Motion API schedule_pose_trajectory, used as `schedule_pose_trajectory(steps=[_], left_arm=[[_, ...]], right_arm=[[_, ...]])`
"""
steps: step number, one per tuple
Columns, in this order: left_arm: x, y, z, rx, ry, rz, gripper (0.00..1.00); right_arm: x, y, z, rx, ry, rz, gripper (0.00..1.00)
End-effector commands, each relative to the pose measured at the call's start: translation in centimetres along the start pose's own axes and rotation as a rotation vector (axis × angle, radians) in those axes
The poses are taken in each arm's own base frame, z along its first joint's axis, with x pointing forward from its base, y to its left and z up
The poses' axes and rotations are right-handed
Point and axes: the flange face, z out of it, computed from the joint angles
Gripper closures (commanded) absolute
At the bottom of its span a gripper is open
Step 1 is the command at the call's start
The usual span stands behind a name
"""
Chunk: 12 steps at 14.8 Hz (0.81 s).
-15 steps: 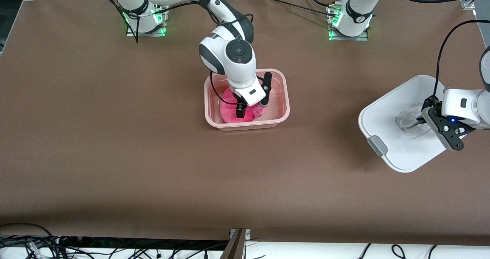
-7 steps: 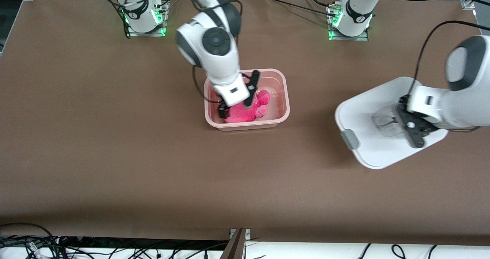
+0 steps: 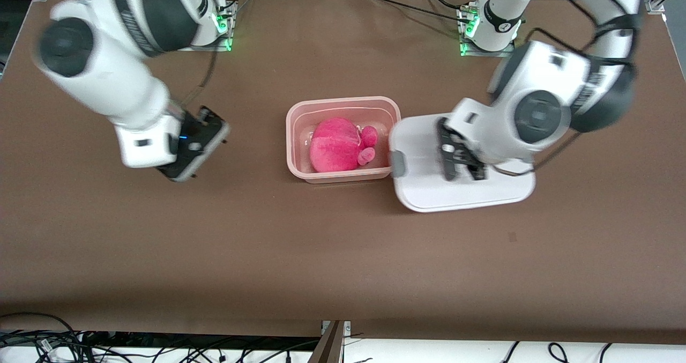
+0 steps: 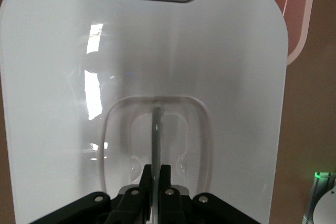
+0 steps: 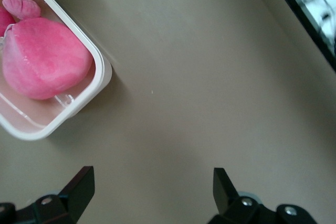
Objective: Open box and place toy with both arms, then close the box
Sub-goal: 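Withdraw the right gripper while the left gripper carries the lid over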
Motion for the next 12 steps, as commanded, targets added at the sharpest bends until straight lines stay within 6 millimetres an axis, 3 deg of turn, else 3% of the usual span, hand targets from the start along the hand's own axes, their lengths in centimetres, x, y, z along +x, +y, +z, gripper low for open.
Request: schedule_pose_trajectory(steps=[1, 4, 8, 12], left_arm=[[8.8, 3.8, 2.0, 0.037, 0.029, 0.019, 1.0], [14.9, 7.0, 4.7, 0.052, 0.04, 0.008, 1.0], [20.4, 11.3, 7.2, 0.06, 0.041, -0.071, 1.0], [22.5, 12.3, 9.0, 0.07, 0.056, -0.098, 1.0]], right_arm=[[-4.3, 1.3, -3.8, 0.028, -0.003, 0.098, 0.0], [-7.2, 2.5, -5.4, 0.037, -0.019, 0.274, 0.0], [-11.1, 1.3, -8.3, 0.029, -0.034, 0.527, 0.0], [-15.3, 1.6, -9.0, -0.006, -0.071, 0.557, 0.0]])
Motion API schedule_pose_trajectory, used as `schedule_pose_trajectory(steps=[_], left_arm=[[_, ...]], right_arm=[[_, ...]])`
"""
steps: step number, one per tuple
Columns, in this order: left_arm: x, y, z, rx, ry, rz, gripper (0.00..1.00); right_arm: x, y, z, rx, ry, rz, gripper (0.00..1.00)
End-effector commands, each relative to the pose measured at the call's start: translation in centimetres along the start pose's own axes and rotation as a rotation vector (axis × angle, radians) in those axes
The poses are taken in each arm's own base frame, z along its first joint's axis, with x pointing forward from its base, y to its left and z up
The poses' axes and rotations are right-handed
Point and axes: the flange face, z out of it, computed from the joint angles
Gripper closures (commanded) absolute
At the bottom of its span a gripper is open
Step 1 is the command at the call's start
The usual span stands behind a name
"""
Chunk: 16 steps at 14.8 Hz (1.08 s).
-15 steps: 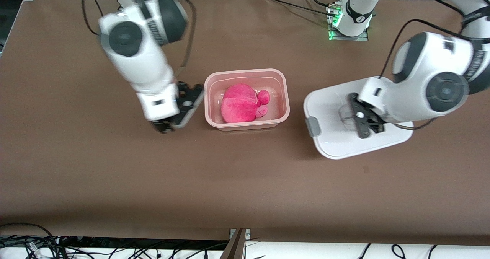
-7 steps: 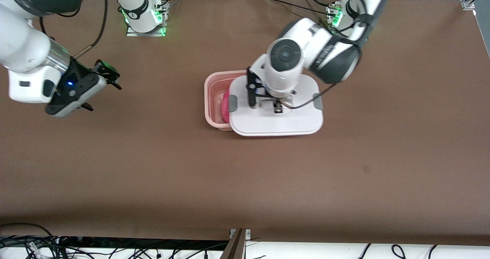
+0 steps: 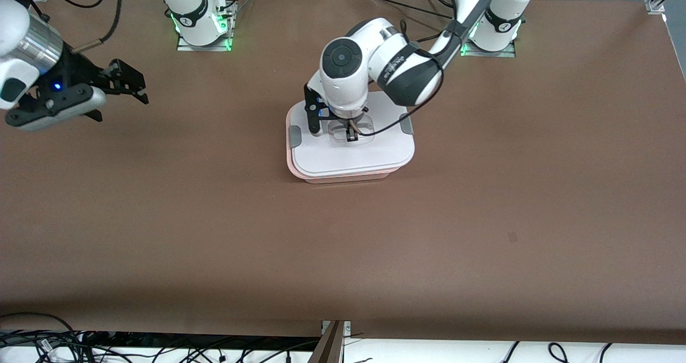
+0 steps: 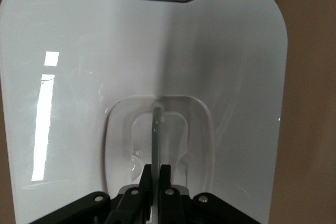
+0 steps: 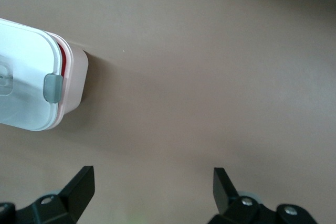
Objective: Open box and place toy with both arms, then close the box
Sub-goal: 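Lower the lid onto the box and press it down with the left gripper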
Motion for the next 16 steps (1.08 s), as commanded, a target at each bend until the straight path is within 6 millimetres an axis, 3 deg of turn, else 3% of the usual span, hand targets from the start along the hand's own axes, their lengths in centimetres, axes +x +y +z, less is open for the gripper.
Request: schedule_pose_trajectory(steps=[1, 3, 9, 12, 13, 16], left_arm=[[0.8, -0.8, 0.3, 0.003, 0.031, -0.034, 1.0], [1.3, -1.3, 0.0, 0.012, 0.049, -0.039, 1.0], [0.9, -1.9, 0.1, 0.023, 0.039, -0.033, 1.0], [2.0, 0.1, 0.8, 0.058, 0.004, 0.023, 1.0], [2.2, 0.5, 0.9, 0.068, -0.006, 0.033, 1.0], [2.6, 1.4, 1.5, 0.068, -0.02, 0.051, 1.0]], right_arm=[[-4.1, 1.2, -0.3, -0.059, -0.013, 0.042, 0.0], [-4.9, 1.6, -0.7, -0.07, -0.012, 0.049, 0.0], [-4.7, 2.6, -0.7, -0.073, -0.012, 0.067, 0.0], [-3.9, 4.3, 0.5, -0.06, -0.034, 0.081, 0.0], [-4.1, 5.4, 0.1, -0.06, -0.03, 0.1, 0.0], [-4.3, 5.8, -0.9, -0.087, -0.014, 0.111, 0.0]])
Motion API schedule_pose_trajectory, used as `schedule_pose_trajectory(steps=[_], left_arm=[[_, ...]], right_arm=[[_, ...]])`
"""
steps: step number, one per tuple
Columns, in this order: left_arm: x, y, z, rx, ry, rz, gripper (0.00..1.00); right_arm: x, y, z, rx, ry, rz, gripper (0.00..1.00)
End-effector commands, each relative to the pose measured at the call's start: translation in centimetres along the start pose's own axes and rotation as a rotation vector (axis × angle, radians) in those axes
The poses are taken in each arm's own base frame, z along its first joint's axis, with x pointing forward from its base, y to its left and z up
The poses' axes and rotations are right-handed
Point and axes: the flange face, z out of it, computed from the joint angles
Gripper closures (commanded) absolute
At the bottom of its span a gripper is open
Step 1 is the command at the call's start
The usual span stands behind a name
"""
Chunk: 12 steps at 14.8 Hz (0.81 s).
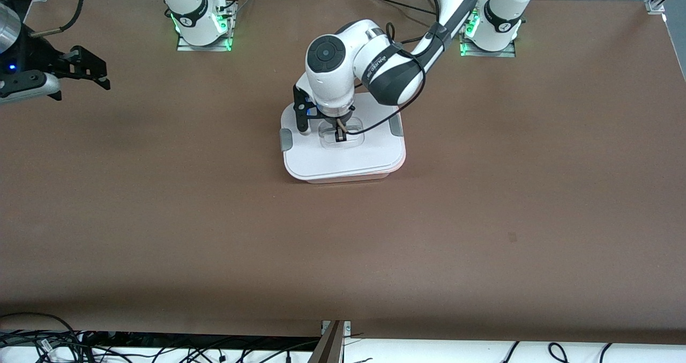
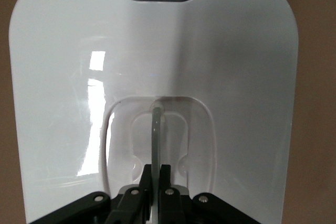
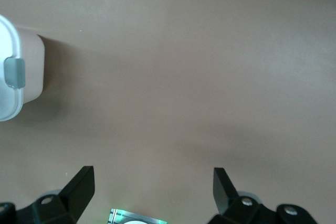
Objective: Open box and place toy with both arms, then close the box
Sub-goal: 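Lower the lid onto the box and press it down with the left gripper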
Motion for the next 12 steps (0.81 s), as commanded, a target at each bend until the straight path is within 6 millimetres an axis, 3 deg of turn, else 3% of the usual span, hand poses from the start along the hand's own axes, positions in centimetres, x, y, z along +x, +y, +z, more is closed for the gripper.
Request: schedule_pose_trajectory(steps=[1, 12], left_arm=[[0.9, 1.0, 0.2, 0.017, -0.016, 0.034, 1.0], [-0.7, 0.1, -0.5, -0.002, -0.057, 0.123, 1.0]], right_arm=[[-0.1, 0.3, -1.8, -0.03, 0.03, 0.01, 0.0], [0.3, 0.1, -2.2, -0.04, 0.042, 0.01, 0.0]])
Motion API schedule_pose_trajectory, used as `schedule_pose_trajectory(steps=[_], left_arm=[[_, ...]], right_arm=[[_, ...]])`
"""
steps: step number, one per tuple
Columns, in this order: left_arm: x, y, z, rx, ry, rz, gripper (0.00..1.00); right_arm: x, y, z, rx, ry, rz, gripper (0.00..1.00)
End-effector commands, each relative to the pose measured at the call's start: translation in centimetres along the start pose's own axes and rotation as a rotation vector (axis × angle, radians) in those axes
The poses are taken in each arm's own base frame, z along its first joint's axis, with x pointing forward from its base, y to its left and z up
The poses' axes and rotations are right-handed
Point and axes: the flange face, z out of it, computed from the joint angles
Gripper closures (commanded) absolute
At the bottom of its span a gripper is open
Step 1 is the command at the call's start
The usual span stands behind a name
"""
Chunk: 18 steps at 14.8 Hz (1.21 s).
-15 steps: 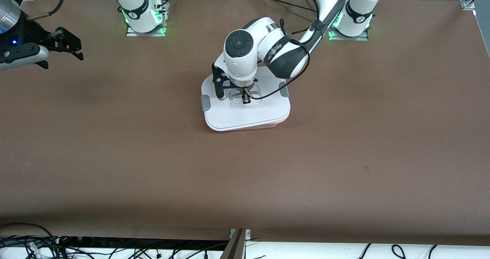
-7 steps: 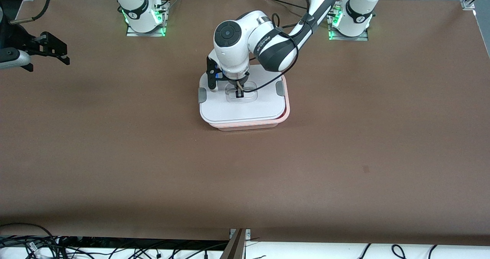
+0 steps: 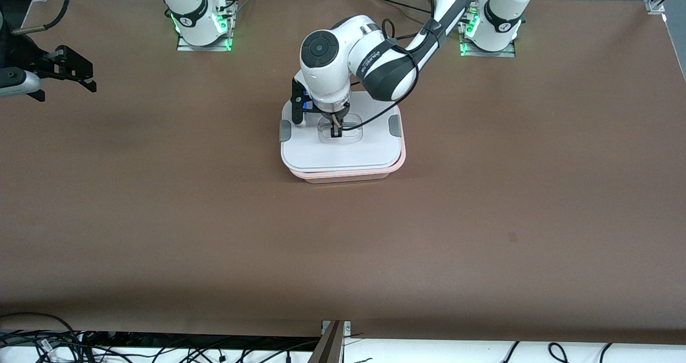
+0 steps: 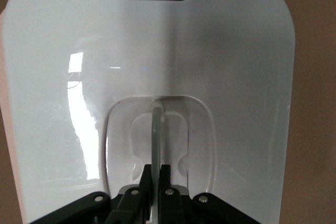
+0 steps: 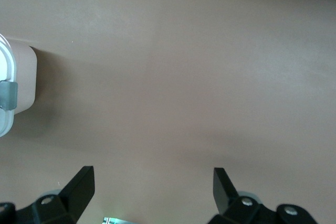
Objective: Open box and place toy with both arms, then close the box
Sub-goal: 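Lower the lid onto the box and press it down with the left gripper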
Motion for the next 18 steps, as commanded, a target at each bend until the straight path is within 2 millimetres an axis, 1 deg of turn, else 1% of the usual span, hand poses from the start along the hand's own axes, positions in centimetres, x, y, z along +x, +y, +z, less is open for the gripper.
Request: schedule_pose_trajectory(steps=[1, 4, 6, 8, 11, 14, 18], left_arm=[[-1.1, -0.7, -0.7, 0.006, -0.031, 0.036, 1.0], [-1.1, -0.8, -0.4, 0.003, -0.037, 0.034, 1.0], [-1.4, -1.3, -0.3, 0.002, -0.033, 0.023, 1.0], [-1.3, -1.3, 0.0, -0.001, -0.033, 0.015, 1.0], [-1.3, -1.4, -0.3, -0.005, -0.022, 0.004, 1.0], [-1.3, -1.4, -0.2, -0.007, -0.022, -0.05, 1.0], [-1.6, -1.8, -0.4, -0.009, -0.017, -0.071, 1.0]], right_arm=[[0.3, -0.3, -0.6, -0.017, 0.008, 0.006, 0.0], [0.1, -0.1, -0.7, -0.016, 0.003, 0.001, 0.0], [0.0, 0.1, -0.8, -0.017, 0.004, 0.003, 0.0], [0.0, 0.2, -0.6, -0.025, -0.003, 0.003, 0.0], [0.1, 0.0, -0.5, -0.026, -0.008, -0.001, 0.0], [0.1, 0.1, -0.5, -0.031, -0.008, 0.001, 0.0], [0.1, 0.2, -0.6, -0.032, -0.005, 0.002, 0.0]])
